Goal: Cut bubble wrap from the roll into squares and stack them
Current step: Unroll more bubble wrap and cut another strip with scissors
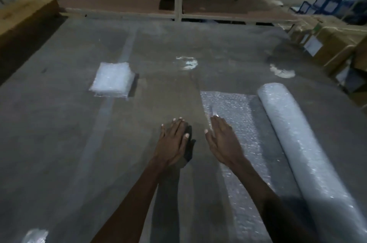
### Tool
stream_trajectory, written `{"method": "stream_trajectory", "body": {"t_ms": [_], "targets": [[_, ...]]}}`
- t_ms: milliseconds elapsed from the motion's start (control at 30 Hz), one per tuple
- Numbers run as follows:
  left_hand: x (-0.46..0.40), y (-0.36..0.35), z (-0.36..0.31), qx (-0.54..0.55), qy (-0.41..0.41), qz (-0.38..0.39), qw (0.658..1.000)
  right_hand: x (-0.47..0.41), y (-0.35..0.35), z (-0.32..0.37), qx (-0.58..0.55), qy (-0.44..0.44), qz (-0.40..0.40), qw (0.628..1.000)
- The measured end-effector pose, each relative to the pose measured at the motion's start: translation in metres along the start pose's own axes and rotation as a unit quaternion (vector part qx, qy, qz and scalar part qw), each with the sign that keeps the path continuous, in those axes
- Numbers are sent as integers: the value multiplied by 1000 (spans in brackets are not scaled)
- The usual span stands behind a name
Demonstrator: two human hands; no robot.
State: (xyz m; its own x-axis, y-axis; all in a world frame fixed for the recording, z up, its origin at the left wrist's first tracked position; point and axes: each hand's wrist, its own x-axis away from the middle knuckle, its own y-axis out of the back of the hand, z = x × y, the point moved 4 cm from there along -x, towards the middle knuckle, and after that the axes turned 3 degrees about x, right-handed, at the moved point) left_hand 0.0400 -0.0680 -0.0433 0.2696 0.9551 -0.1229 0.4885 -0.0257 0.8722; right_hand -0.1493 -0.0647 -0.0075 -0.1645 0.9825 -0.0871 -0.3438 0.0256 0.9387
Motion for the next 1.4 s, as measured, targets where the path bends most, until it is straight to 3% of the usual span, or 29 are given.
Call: {"method": "stream_trajectory", "body": {"t_ms": [133,333,500,633,900,1400], "targets": [[-4,-31,-67,12,12,14,1000,33,32,-52,24,3,6,1000],[-28,-69,-136,-37,14,82,996,60,86,-112,168,-25,-74,983],[-46,-87,-163,-58,-10,120,991,74,110,-160,230,-162,15,960],[-47,-94,-156,-87,-22,138,986,79,110,-179,206,-197,53,957],[-50,-82,-130,-96,-30,168,981,67,99,-143,196,-215,38,956],[-13,-7,-14,-134,-23,175,975,43,52,-22,168,-198,19,965]]}}
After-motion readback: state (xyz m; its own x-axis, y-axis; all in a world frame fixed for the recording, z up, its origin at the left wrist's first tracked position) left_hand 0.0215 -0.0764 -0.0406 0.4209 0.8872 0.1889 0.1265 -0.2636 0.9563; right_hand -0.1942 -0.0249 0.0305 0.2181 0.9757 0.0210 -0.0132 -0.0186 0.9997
